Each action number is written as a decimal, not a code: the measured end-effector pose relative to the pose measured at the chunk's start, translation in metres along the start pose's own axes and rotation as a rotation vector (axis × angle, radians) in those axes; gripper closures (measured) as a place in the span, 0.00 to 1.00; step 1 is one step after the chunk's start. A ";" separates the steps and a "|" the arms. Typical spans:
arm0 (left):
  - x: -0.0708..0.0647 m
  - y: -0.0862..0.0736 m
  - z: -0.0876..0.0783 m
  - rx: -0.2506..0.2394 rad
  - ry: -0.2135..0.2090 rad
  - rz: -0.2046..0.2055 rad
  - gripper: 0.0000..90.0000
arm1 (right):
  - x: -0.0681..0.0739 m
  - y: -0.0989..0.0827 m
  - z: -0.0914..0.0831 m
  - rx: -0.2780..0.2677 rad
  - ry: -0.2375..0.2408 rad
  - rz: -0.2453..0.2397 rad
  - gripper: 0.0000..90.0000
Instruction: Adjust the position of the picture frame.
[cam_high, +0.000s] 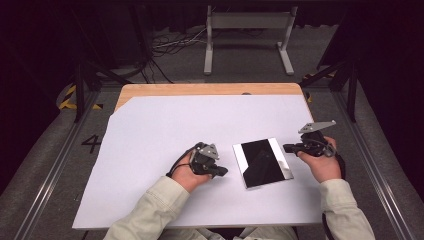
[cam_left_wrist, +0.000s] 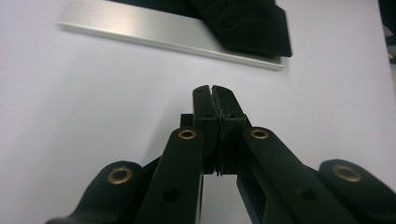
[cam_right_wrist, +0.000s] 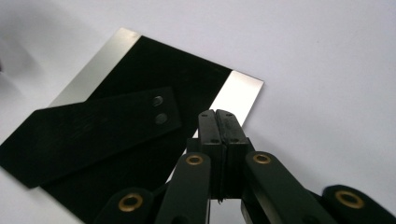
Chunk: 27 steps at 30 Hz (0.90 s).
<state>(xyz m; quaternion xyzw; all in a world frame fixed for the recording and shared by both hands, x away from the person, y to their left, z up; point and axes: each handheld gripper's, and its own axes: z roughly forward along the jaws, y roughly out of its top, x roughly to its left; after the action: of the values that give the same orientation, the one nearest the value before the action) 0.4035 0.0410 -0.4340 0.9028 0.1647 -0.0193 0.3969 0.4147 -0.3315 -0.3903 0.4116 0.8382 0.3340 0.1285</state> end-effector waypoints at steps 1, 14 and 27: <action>0.003 -0.002 -0.005 -0.003 0.017 -0.006 0.99 | -0.003 0.003 0.005 0.009 -0.014 0.006 1.00; 0.033 -0.025 -0.045 -0.013 0.109 -0.063 0.93 | -0.020 0.025 0.048 0.083 -0.116 0.034 1.00; 0.047 -0.035 -0.061 -0.017 0.106 -0.105 0.88 | -0.026 0.029 0.065 0.123 -0.140 0.066 1.00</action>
<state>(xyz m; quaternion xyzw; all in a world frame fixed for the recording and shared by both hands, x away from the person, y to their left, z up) 0.4308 0.1200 -0.4245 0.8892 0.2330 0.0092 0.3937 0.4801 -0.3094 -0.4206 0.4685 0.8320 0.2565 0.1502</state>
